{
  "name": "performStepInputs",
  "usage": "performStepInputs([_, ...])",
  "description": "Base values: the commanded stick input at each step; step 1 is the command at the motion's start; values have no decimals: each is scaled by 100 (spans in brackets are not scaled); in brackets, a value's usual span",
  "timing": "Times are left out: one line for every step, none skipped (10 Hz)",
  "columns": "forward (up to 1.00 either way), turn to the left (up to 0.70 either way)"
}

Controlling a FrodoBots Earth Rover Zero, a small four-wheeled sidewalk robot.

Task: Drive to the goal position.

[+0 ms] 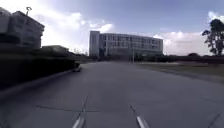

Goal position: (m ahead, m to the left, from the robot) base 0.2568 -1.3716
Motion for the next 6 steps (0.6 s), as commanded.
performStepInputs([70, 0])
performStepInputs([70, 0])
performStepInputs([70, 0])
performStepInputs([70, 0])
performStepInputs([70, 0])
performStepInputs([70, 0])
